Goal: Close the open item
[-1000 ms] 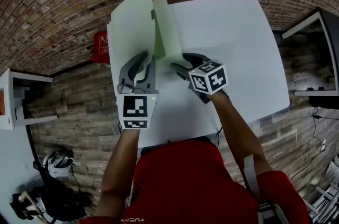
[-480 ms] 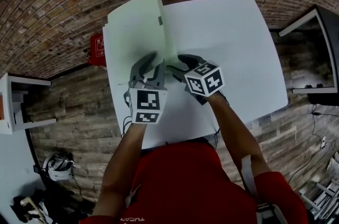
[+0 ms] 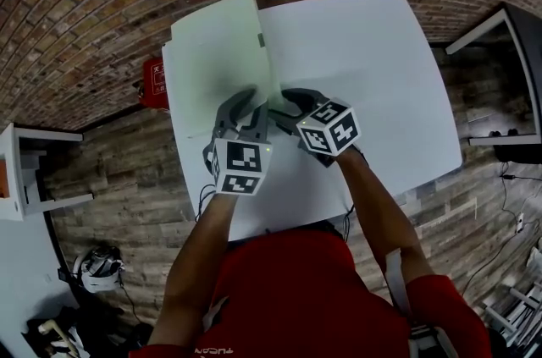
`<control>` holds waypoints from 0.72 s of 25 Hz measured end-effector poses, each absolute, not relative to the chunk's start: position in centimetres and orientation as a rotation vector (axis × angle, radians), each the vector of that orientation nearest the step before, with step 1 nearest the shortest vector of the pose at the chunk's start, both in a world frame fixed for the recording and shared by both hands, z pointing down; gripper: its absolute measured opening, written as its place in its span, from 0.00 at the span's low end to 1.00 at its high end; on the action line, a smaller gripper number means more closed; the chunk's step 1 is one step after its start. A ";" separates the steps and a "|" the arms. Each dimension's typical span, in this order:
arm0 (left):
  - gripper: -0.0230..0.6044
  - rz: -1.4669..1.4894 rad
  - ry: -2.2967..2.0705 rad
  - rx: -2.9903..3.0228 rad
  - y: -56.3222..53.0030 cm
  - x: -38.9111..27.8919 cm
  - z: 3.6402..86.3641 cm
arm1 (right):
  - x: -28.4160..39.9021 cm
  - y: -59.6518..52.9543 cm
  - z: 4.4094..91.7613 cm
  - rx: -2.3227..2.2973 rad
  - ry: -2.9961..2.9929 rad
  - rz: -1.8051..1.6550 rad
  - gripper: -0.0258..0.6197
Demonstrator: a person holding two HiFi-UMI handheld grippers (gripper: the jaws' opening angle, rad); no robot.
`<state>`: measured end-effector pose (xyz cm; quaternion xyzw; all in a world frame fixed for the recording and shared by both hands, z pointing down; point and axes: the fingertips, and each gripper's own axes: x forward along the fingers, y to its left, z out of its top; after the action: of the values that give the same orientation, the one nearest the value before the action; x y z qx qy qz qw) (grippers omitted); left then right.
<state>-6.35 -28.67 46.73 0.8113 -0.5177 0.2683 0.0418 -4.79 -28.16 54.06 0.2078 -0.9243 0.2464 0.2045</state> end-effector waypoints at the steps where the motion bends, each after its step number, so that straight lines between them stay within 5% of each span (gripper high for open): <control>1: 0.15 0.827 -1.573 2.483 -28.7 -6.3 46.9 | -4.8 -28.2 54.1 0.569 -2.578 0.681 0.41; 18: 0.18 1.089 -1.405 2.437 -29.0 -5.7 50.5 | -5.2 -27.7 54.5 0.406 -2.528 0.518 0.41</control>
<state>-5.74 -29.02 50.48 0.8063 -0.4648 0.3604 0.0625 -5.20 -27.72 54.46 0.1501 -0.9341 0.1915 0.2614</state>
